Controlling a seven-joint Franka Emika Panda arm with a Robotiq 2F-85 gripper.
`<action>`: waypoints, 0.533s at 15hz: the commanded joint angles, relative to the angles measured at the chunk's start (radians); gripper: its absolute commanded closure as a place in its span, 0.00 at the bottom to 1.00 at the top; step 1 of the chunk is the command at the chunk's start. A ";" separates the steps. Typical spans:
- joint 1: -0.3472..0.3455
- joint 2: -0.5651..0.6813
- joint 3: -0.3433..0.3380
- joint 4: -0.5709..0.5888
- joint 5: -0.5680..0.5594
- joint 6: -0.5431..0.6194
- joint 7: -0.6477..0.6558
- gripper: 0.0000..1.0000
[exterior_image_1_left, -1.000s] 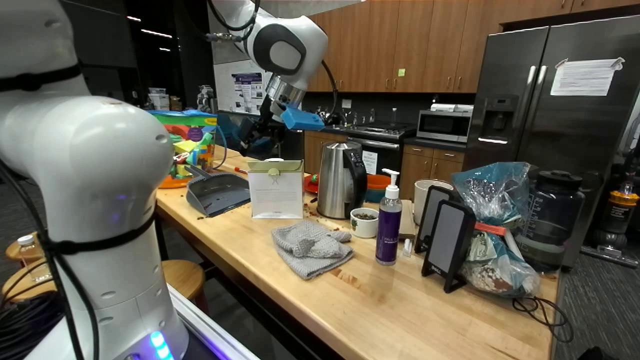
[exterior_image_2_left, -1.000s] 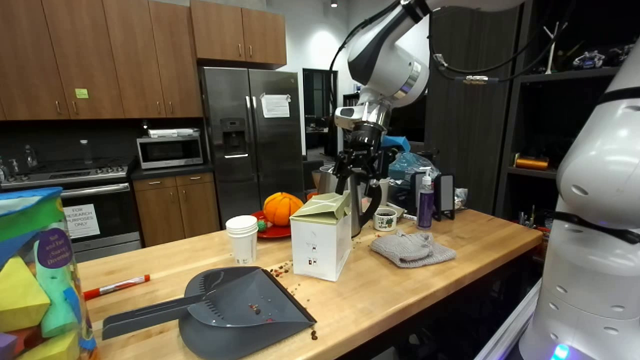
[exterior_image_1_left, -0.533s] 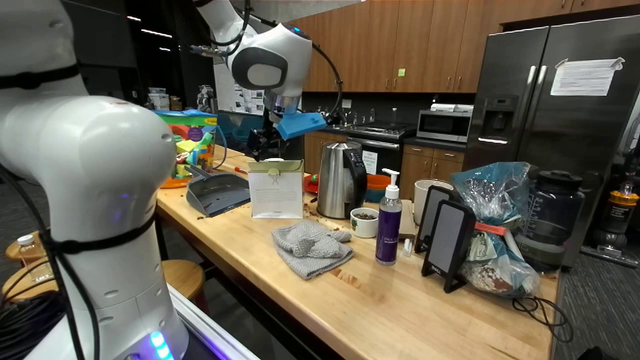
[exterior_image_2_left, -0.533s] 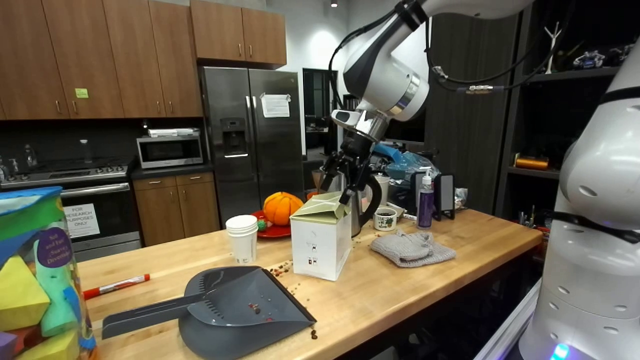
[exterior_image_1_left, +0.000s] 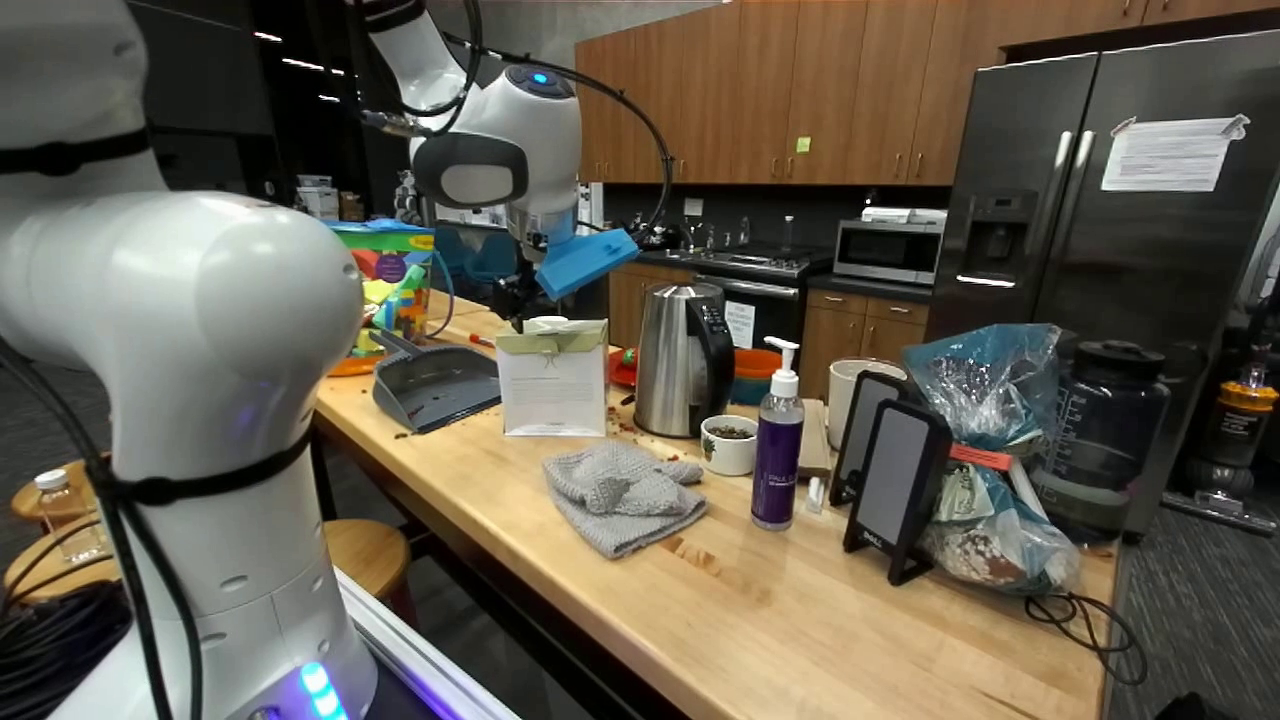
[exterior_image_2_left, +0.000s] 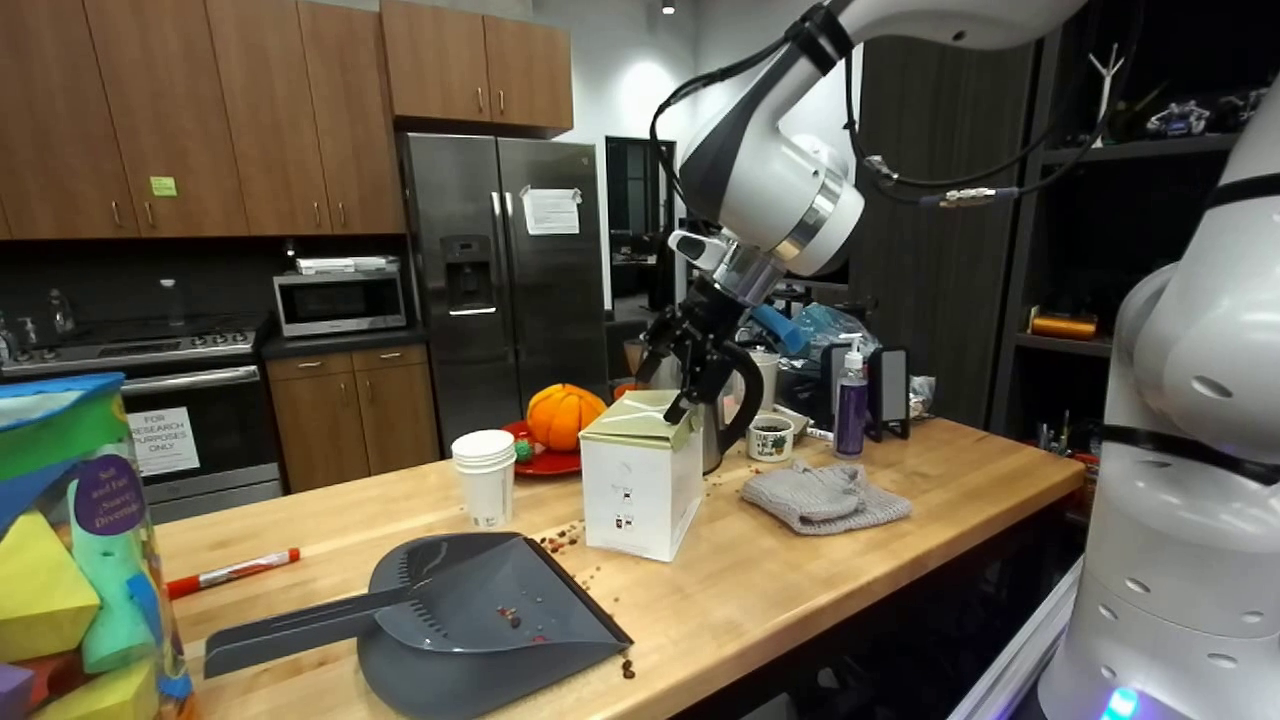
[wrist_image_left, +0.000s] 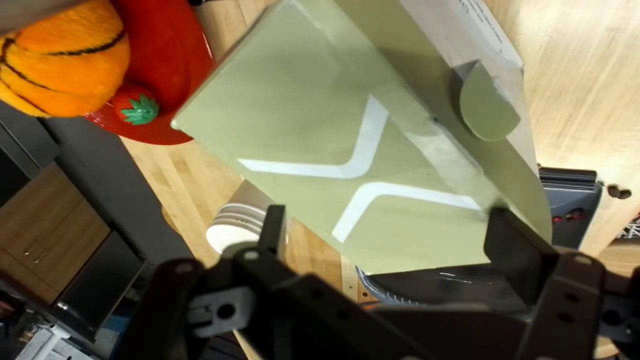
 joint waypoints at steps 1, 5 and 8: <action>0.028 -0.053 -0.002 -0.041 0.073 0.066 -0.073 0.00; 0.035 -0.114 0.009 -0.072 0.102 0.155 -0.081 0.00; 0.036 -0.160 0.023 -0.102 0.097 0.222 -0.072 0.00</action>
